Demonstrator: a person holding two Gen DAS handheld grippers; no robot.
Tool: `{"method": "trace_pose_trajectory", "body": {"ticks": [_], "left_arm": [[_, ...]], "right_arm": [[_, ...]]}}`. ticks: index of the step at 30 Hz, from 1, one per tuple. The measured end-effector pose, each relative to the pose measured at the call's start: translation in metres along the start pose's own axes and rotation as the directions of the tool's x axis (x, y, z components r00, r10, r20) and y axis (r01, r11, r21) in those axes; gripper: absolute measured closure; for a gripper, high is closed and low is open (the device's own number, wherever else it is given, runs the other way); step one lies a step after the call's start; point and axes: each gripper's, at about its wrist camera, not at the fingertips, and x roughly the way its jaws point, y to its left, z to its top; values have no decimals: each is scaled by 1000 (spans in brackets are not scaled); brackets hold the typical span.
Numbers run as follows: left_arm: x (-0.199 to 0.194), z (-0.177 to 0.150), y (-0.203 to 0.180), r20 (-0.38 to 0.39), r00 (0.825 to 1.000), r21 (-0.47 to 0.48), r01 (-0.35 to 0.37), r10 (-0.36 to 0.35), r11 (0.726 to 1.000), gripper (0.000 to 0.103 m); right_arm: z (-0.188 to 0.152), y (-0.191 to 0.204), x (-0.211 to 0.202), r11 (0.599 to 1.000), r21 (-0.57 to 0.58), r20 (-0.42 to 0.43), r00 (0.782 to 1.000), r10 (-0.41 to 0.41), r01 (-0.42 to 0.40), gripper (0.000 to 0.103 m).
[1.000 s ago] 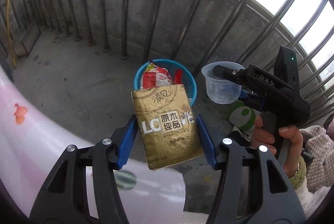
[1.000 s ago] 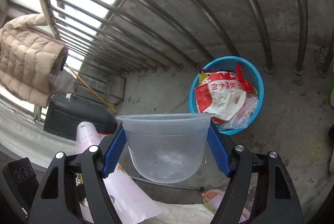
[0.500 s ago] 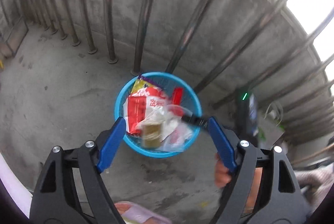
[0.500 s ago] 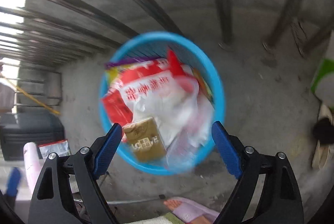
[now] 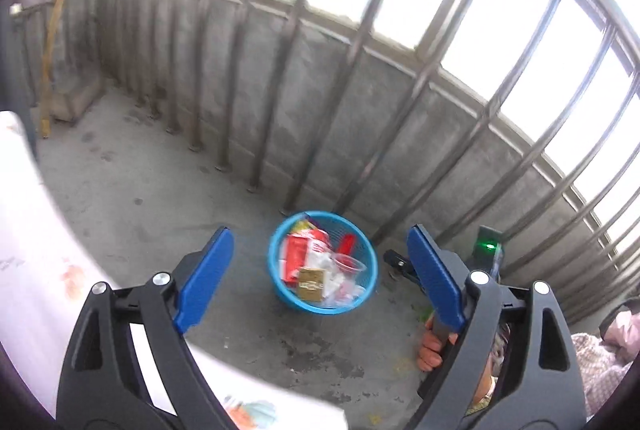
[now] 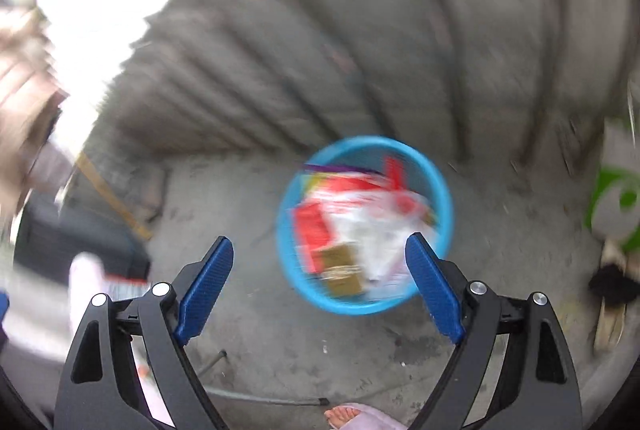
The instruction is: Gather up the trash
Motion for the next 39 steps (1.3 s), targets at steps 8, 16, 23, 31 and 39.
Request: {"method": "trace_pose_trajectory", "body": {"ticks": [8,16,23,31,39], "left_arm": [[-156,-75,41,142,850,-236,-468,506,852,9],[-229,-163,60,57,654,-300,-709,754,638,9],[-227,-226,70,-154,719,-399,-673,678,623,9],[-224,-234,64,-197,721,-359,-684,665,635,9],[-220,-233,68,-206,711,-355,-694,672,626,9]], "right_arm": [[-79,155,-114,846,-521,118,972,206,-116,6],[-181,215,-170,616,-774,40,959,281,-148,6],[-248,233,-187,474,-879,28,987,158,-51,6],[-251,224,-186,414,-909,44,999,11,35,6],[-231,216,-180,477,-878,38,999,-26,46,6]]}}
